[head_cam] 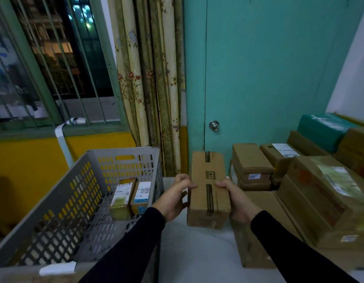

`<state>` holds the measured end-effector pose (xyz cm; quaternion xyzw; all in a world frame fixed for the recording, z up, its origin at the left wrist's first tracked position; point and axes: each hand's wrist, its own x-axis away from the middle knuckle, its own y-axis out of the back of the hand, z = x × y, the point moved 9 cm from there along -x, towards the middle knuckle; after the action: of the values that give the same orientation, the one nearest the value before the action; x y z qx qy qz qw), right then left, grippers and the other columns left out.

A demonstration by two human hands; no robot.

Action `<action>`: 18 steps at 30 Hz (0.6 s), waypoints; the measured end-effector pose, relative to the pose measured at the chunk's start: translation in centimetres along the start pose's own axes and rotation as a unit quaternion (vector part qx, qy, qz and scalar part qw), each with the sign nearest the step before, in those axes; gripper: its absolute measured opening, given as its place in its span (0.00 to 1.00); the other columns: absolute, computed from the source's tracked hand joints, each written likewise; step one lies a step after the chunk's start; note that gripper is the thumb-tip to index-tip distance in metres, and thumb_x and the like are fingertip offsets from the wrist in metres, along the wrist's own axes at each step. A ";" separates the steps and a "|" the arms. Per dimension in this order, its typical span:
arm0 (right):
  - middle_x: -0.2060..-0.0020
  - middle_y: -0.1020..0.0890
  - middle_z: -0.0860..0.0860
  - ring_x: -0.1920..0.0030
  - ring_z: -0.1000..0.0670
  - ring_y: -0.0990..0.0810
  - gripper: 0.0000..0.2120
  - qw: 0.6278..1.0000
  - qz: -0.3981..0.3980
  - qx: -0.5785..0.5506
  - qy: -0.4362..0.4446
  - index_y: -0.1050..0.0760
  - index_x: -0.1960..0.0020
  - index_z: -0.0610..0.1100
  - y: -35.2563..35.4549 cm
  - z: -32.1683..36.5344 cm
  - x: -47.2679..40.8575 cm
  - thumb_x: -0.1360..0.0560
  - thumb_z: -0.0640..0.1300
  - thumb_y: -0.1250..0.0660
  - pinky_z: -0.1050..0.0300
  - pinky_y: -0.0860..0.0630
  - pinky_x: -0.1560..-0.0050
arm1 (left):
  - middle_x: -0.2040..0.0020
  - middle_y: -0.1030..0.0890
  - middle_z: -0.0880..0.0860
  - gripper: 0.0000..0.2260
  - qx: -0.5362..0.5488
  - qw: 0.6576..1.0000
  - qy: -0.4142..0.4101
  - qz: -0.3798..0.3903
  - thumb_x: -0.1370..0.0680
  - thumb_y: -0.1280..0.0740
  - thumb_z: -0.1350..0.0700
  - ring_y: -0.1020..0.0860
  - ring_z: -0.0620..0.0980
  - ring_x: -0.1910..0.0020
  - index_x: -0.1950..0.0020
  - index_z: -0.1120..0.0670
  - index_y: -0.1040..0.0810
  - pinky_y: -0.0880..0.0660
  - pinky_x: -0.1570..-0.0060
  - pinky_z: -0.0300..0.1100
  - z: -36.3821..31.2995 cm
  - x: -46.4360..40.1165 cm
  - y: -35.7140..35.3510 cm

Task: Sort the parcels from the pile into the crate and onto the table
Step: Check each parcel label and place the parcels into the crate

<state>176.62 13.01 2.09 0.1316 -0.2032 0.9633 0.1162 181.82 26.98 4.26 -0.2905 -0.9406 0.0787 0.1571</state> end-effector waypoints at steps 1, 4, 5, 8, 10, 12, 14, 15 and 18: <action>0.35 0.22 0.35 0.38 0.37 0.21 0.27 1.000 -0.004 -0.003 -0.001 0.35 0.27 0.40 0.0 -0.1 0.0 0.23 0.44 0.33 0.44 0.21 0.48 | 0.42 0.22 0.55 0.22 -0.015 1.000 0.006 -0.003 0.30 0.24 0.50 0.24 0.56 0.40 0.45 0.51 0.32 0.26 0.41 0.53 0.2 -0.1 0.0; 0.35 0.21 0.36 0.37 0.37 0.20 0.43 1.000 0.006 0.017 0.004 0.37 0.26 0.40 -0.6 0.0 -0.4 0.34 0.50 0.20 0.43 0.19 0.44 | 0.43 0.19 0.56 0.25 -0.054 0.998 0.002 -0.035 0.26 0.24 0.48 0.19 0.55 0.41 0.39 0.54 0.34 0.22 0.39 0.54 0.2 -0.1 0.3; 0.36 0.20 0.37 0.38 0.38 0.18 0.50 1.000 0.008 0.029 0.004 0.36 0.27 0.41 -0.7 0.0 -0.6 0.40 0.55 0.16 0.41 0.20 0.40 | 0.45 0.19 0.55 0.25 -0.062 0.997 -0.004 -0.043 0.25 0.24 0.49 0.18 0.54 0.44 0.38 0.55 0.35 0.20 0.44 0.51 0.1 0.0 0.3; 0.40 0.17 0.39 0.40 0.39 0.17 0.54 0.999 0.009 0.047 0.023 0.35 0.29 0.43 -0.7 0.5 -0.7 0.47 0.58 0.14 0.35 0.24 0.35 | 0.48 0.19 0.55 0.26 -0.074 0.995 -0.018 -0.057 0.24 0.25 0.52 0.16 0.51 0.51 0.34 0.59 0.35 0.20 0.61 0.40 -0.6 0.4 0.1; 0.41 0.18 0.39 0.42 0.39 0.17 0.41 0.998 -0.004 0.054 0.032 0.36 0.31 0.43 -0.8 0.7 -0.3 0.36 0.52 0.19 0.34 0.24 0.35 | 0.48 0.19 0.56 0.26 -0.090 0.993 -0.018 -0.069 0.24 0.26 0.53 0.16 0.52 0.52 0.34 0.60 0.36 0.19 0.62 0.41 -0.8 0.4 0.2; 0.43 0.18 0.39 0.44 0.40 0.16 0.34 0.998 -0.020 0.050 0.038 0.36 0.32 0.42 -0.5 0.7 -0.4 0.31 0.47 0.24 0.36 0.23 0.37 | 0.46 0.18 0.58 0.26 -0.101 0.992 -0.019 -0.078 0.24 0.26 0.53 0.16 0.54 0.49 0.34 0.60 0.36 0.18 0.59 0.44 -0.9 0.5 0.2; 0.43 0.18 0.39 0.44 0.40 0.16 0.36 0.998 -0.025 0.047 0.039 0.36 0.33 0.42 -0.4 0.6 -0.3 0.35 0.50 0.24 0.36 0.22 0.37 | 0.44 0.18 0.58 0.27 -0.100 0.992 -0.021 -0.074 0.24 0.25 0.52 0.16 0.55 0.48 0.34 0.59 0.36 0.17 0.57 0.44 -1.0 0.6 0.1; 0.43 0.17 0.40 0.43 0.40 0.16 0.37 0.998 -0.023 0.046 0.037 0.36 0.33 0.43 -0.5 0.6 -0.3 0.36 0.51 0.23 0.36 0.23 0.36 | 0.44 0.18 0.58 0.27 -0.101 0.992 -0.024 -0.067 0.24 0.25 0.51 0.16 0.54 0.48 0.34 0.59 0.36 0.17 0.57 0.42 -1.1 0.6 0.0; 0.43 0.17 0.40 0.42 0.41 0.17 0.38 0.998 -0.016 0.053 0.041 0.36 0.33 0.44 -0.4 0.9 -0.3 0.36 0.53 0.23 0.36 0.24 0.35 | 0.44 0.18 0.57 0.27 -0.100 0.993 -0.026 -0.060 0.24 0.26 0.50 0.16 0.52 0.49 0.34 0.59 0.35 0.19 0.62 0.37 -1.3 0.7 0.0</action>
<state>177.15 12.98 2.92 0.1013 -0.1447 0.9753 0.1329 181.68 27.48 5.63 -0.2457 -0.9632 -0.0178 0.1076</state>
